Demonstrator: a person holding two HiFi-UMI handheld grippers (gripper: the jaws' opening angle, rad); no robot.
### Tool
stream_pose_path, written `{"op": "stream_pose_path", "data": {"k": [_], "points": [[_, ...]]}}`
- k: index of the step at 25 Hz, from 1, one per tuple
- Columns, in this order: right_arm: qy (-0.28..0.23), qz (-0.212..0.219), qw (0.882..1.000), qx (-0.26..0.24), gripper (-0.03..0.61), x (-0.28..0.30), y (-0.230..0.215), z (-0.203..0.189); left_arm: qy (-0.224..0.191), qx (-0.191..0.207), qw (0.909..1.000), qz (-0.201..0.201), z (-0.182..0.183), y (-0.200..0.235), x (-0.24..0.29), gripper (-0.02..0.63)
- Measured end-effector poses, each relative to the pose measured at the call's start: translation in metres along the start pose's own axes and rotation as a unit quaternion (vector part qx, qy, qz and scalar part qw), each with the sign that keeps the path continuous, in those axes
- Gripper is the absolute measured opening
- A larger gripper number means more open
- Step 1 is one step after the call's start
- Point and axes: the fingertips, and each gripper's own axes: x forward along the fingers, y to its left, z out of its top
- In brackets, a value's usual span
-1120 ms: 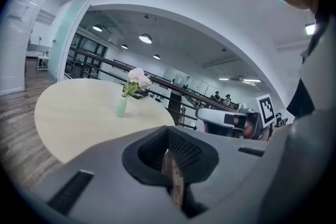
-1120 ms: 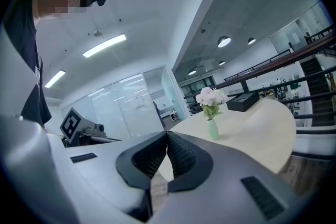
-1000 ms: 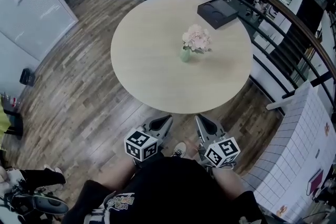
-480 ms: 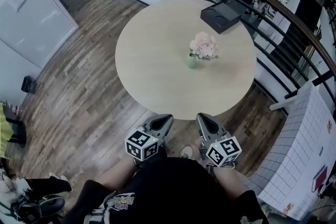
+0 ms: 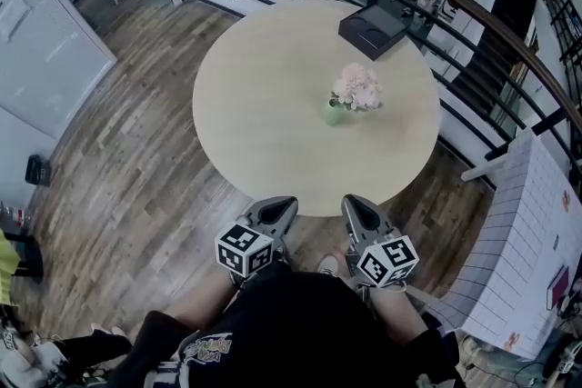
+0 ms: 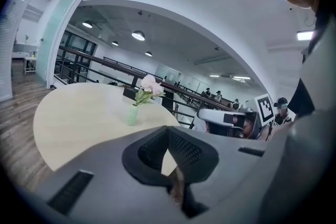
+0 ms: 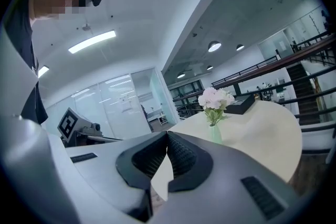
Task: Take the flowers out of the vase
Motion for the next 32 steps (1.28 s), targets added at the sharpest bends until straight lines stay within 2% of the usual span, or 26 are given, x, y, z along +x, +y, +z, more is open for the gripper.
{"op": "stream_pose_path", "data": {"k": [19,27,32], "points": [[-0.023,-0.081,0.996,0.017,0.021,0.052,0.002,-0.003,0.022,0.015,0.9978,-0.060,0.016,0.063,0.002,0.006],[-0.035,-0.109,0.993,0.019,0.021,0.069,0.001,-0.006,0.025,0.030,0.9965,-0.074,0.020,0.086,-0.001,0.006],[-0.032,-0.112,0.993,0.017,0.021,0.077,0.005,-0.006,0.017,0.034,0.9966,-0.072,0.025,0.095,-0.002,0.006]]}}
